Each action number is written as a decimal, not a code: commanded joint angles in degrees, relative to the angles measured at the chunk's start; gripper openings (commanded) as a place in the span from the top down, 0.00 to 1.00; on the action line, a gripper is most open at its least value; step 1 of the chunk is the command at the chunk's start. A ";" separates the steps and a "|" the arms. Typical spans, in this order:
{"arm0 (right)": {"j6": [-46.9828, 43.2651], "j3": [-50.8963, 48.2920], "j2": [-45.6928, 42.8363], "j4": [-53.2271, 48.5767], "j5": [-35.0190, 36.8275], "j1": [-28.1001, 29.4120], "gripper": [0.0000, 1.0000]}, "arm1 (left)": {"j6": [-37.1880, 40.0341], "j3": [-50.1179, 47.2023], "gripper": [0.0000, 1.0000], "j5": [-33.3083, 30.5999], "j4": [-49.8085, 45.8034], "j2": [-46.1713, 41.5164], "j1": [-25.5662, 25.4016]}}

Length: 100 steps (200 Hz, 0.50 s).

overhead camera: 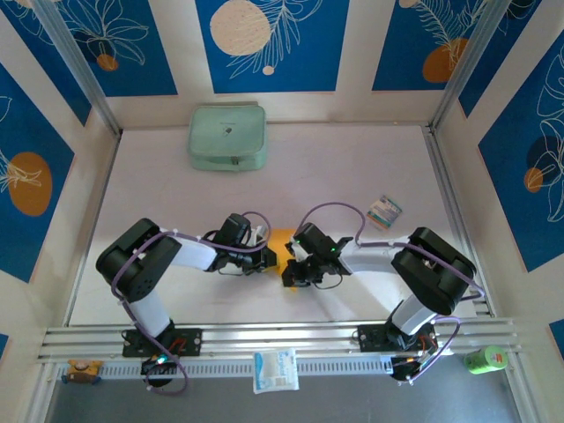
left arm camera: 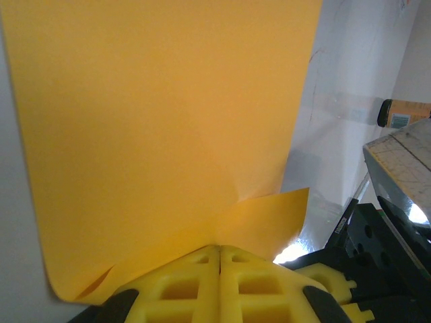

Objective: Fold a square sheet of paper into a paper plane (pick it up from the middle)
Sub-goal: Third fold the triangle at the center of the table.

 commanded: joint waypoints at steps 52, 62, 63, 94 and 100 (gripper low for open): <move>3.37 -7.72 -4.09 2.06 -3.82 -1.16 0.92 | 1.47 0.08 1.00 -1.95 -4.42 2.22 -0.24; 3.77 -8.91 -4.67 3.07 -4.75 -1.33 0.92 | 1.45 0.11 1.00 -1.93 -4.36 2.31 -0.26; 3.80 -9.03 -4.70 3.15 -4.84 -1.34 0.92 | 1.49 0.07 1.00 -1.94 -4.35 2.31 -0.29; 5.40 -11.76 -7.14 4.59 -6.59 -1.82 0.92 | 1.19 -0.14 1.00 -1.95 -3.98 2.32 -0.28; 5.68 -11.87 -8.08 4.16 -6.74 -2.05 0.92 | 1.21 -0.10 1.00 -1.88 -3.94 2.31 -0.29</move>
